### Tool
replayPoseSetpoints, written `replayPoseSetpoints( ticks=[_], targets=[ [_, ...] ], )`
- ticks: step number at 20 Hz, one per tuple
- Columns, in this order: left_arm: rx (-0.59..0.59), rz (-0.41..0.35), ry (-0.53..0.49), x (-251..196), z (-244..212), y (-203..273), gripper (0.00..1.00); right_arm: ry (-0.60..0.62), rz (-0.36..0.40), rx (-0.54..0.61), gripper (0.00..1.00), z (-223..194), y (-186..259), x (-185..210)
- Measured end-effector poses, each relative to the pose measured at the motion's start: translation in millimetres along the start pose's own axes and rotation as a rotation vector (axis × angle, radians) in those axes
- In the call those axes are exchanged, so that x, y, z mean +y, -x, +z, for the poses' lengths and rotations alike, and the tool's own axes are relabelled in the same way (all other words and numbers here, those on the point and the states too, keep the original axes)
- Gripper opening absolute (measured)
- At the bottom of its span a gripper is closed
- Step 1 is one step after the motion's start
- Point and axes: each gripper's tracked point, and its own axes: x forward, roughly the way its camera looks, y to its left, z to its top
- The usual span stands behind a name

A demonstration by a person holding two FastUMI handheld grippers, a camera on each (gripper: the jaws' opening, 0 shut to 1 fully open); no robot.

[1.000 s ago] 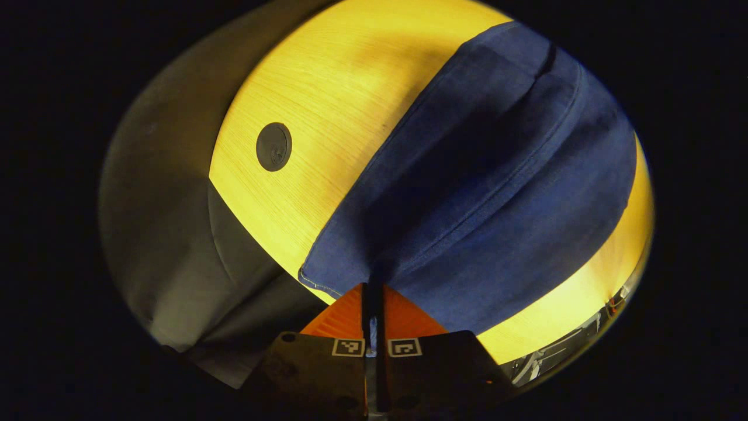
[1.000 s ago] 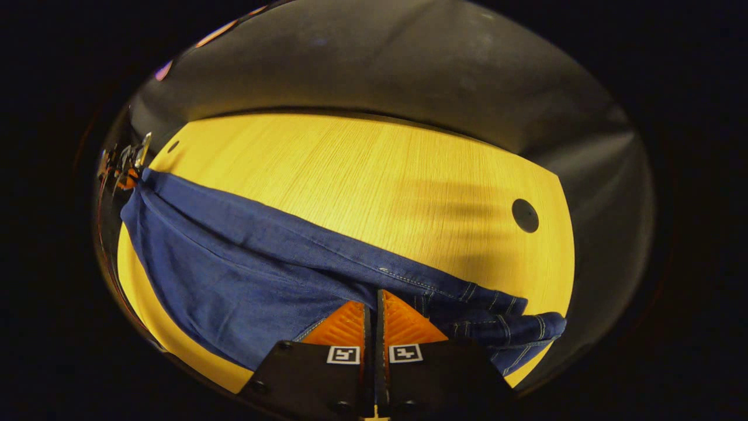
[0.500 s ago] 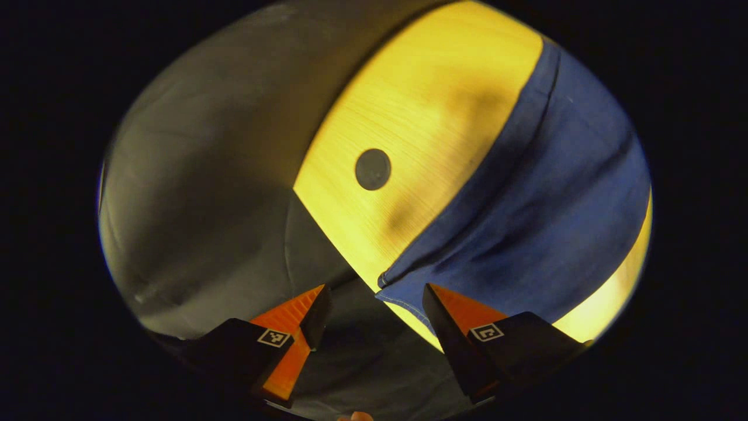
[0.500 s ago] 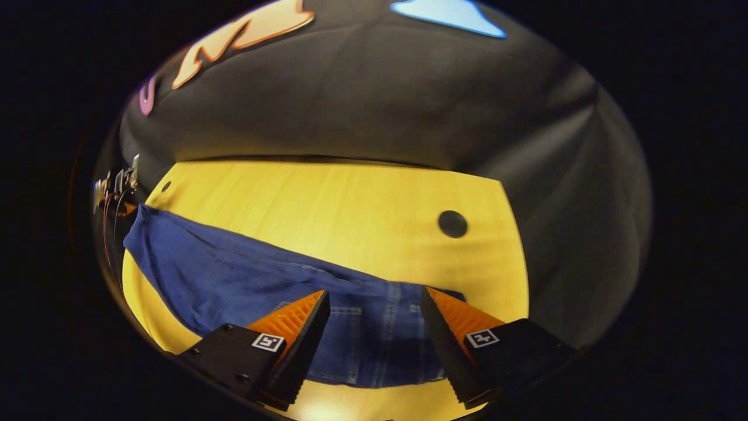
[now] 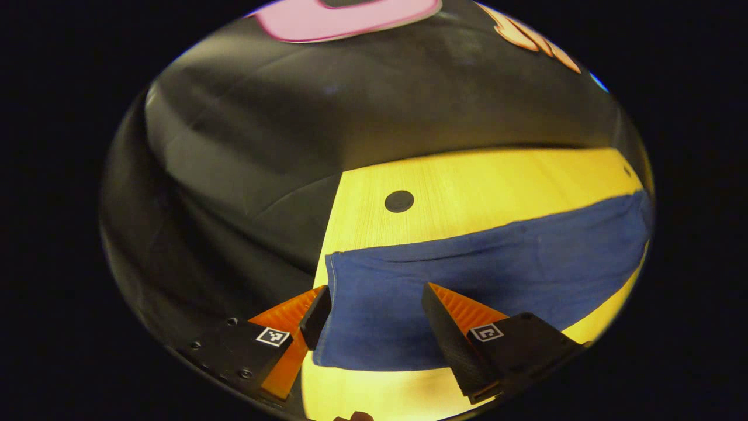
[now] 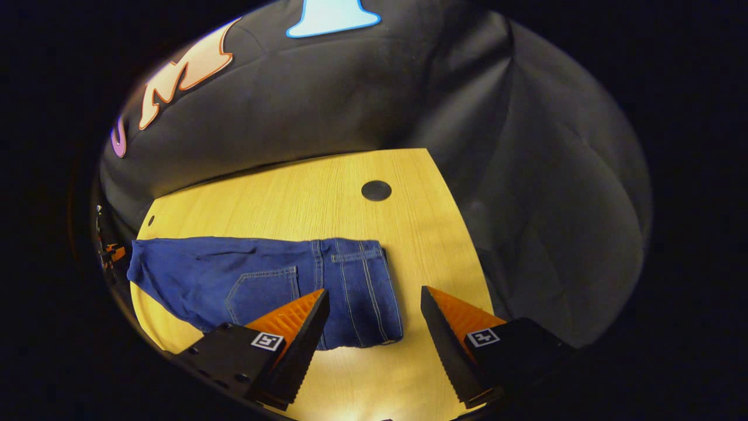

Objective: Grasp the waist and the cuffs of the jeans and fold them to make the two legs overlap; first hold the waist and fold one-third of the jeans toward the cuffs, then hold the cuffs and fold the remaining one-third in the same direction to finish folding.

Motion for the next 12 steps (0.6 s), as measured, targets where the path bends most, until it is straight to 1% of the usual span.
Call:
replayPoseSetpoints(
  ticks=[1, 3, 5, 7, 8, 10, 11, 12],
  targets=[
    [-0.022, 0.002, 0.033, -1, 0, -4, 0.96, -0.007, 0.004, 0.012, 0.96, -6, -3, 0],
    [-0.054, 0.004, 0.091, 0, -4, -9, 0.96, -0.021, 0.019, 0.043, 0.98, -20, -10, 0],
    [-0.082, 0.007, 0.14, 1, -4, -14, 0.96, -0.017, 0.028, 0.082, 0.96, -37, -26, 4],
    [-0.106, -0.005, 0.177, 1, -2, -15, 0.96, -0.019, 0.031, 0.106, 0.96, -48, -39, 6],
    [-0.11, -0.008, 0.199, 3, -1, -15, 0.96, -0.03, 0.037, 0.112, 0.99, -51, -41, 6],
    [-0.118, 0.004, 0.224, 5, 1, -13, 0.96, -0.054, 0.05, 0.114, 0.95, -54, -45, 7],
    [-0.13, 0.013, 0.23, 4, 3, -14, 0.96, -0.064, 0.064, 0.114, 0.98, -56, -46, 9],
    [-0.138, 0.024, 0.234, 5, 4, -15, 0.96, -0.074, 0.066, 0.111, 0.92, -56, -45, 8]
  ],
)
